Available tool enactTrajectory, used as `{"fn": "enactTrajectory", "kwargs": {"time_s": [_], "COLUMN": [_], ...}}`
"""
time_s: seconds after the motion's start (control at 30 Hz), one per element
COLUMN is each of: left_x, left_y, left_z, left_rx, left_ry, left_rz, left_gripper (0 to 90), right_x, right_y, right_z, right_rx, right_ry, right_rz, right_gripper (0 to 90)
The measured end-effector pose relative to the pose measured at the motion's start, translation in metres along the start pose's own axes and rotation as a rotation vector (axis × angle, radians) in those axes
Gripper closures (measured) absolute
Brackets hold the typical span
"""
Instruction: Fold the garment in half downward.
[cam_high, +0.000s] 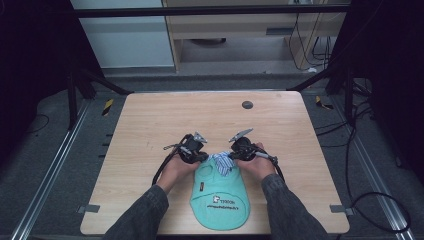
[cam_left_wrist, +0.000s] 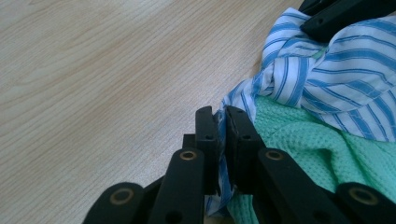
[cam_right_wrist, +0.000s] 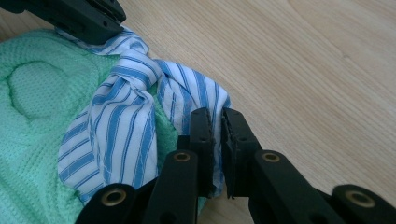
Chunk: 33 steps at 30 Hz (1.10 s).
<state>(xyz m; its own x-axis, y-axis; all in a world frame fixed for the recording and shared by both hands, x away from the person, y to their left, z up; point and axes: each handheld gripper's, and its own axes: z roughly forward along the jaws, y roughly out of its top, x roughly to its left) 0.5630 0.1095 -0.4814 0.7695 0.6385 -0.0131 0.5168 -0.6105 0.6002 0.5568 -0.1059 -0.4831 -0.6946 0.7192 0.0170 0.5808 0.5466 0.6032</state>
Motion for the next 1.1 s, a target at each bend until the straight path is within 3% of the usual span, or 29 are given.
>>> {"fn": "enactTrajectory", "kwargs": {"time_s": [0.33, 0.5, 0.67, 0.93, 1.1], "left_x": [0.004, 0.006, 0.01, 0.009, 0.006], "left_y": [0.008, 0.016, 0.021, 0.027, 0.031], "left_z": [-0.026, -0.036, -0.041, -0.054, -0.064], "left_rx": [-0.064, -0.082, -0.099, -0.114, -0.119], "left_ry": [-0.007, -0.005, -0.024, -0.021, -0.022], "left_rz": [0.011, 0.03, 0.014, 0.053, 0.081], "left_gripper": [85.0, 85.1, 85.1, 85.2, 85.3], "right_x": [0.003, 0.006, 0.005, 0.006, 0.008], "right_y": [0.005, 0.012, 0.016, 0.016, 0.02], "right_z": [-0.029, -0.041, -0.047, -0.055, -0.064], "right_rx": [-0.083, -0.096, -0.105, -0.12, -0.132], "right_ry": [0.015, 0.01, 0.014, 0.016, 0.007], "right_rz": [-0.017, -0.044, -0.057, -0.068, -0.099], "right_gripper": [83.7, 83.7, 83.8, 84.3, 84.3]}}
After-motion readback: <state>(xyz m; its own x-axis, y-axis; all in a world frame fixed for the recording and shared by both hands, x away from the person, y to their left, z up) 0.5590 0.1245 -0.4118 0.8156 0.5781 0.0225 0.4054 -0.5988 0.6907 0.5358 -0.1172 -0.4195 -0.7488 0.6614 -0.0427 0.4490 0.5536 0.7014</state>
